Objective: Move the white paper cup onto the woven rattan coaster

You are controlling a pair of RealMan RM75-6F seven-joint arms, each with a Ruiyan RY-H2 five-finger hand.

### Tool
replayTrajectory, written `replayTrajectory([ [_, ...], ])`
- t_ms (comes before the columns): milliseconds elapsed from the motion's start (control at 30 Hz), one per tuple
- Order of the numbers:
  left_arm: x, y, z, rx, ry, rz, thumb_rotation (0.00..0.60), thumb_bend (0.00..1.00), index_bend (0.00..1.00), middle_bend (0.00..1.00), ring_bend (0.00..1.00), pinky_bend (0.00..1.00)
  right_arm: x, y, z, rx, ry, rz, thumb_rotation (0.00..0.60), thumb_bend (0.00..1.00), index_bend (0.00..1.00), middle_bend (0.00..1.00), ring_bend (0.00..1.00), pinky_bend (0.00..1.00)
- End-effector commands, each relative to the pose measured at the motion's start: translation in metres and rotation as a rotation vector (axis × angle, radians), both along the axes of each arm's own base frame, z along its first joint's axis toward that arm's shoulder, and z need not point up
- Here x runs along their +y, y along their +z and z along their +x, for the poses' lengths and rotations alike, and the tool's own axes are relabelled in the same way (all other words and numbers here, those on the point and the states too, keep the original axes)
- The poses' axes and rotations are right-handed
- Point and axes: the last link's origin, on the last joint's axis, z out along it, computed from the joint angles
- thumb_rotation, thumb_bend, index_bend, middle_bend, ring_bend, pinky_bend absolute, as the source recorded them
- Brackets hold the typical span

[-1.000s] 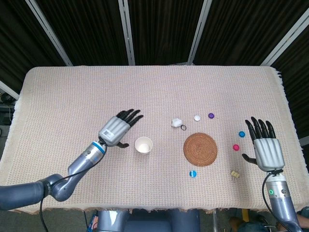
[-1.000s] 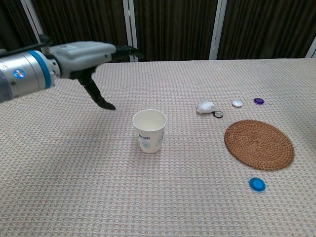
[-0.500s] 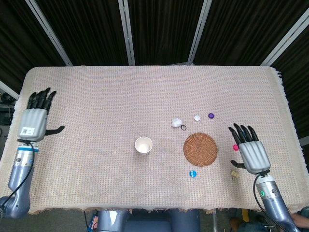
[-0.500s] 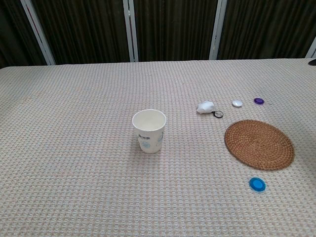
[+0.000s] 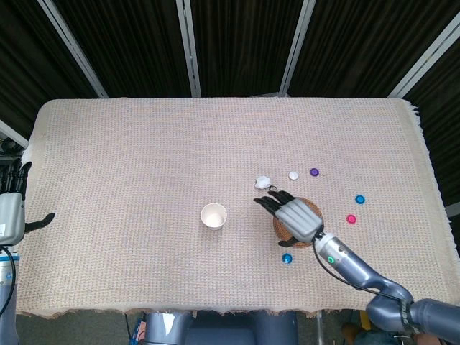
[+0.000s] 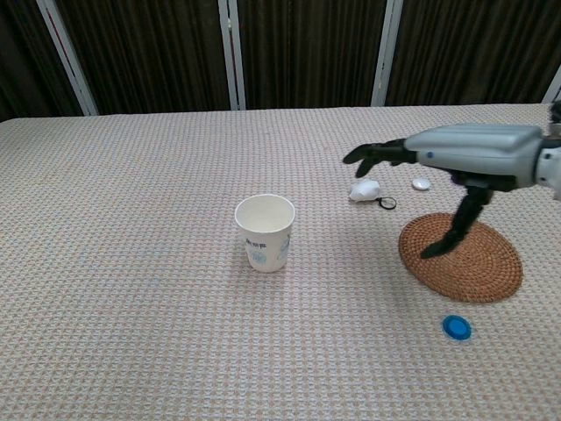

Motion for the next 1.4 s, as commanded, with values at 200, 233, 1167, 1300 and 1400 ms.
replayTrajectory([
  [200,0.001,0.001,-0.003,0.009,0.012,-0.003,0.600,0.00,0.00,0.00,0.00,0.00,-0.025,-0.042,0.066,-0.012,0.087,0.051,0.600,0.03,0.00,0.14,0.10,0.14],
  [233,0.001,0.002,-0.003,0.008,0.012,-0.003,0.600,0.00,0.00,0.00,0.00,0.00,-0.026,-0.046,0.072,-0.009,0.091,0.056,0.600,0.04,0.00,0.14,0.10,0.14],
  [1167,0.004,0.007,-0.007,-0.025,0.007,-0.013,0.600,0.00,0.00,0.00,0.00,0.00,-0.035,-0.097,0.093,-0.083,-0.031,0.027,0.600,0.24,0.30,0.43,0.33,0.17],
  [1300,0.004,0.007,-0.007,-0.028,0.010,-0.020,0.600,0.00,0.00,0.00,0.00,0.00,-0.039,-0.084,0.094,-0.129,-0.058,0.010,0.600,0.25,0.30,0.43,0.33,0.17],
  [1400,0.004,0.006,-0.008,-0.028,0.012,-0.025,0.600,0.00,0.00,0.00,0.00,0.00,-0.042,-0.067,0.090,-0.159,-0.080,-0.012,0.600,0.25,0.30,0.43,0.33,0.17],
])
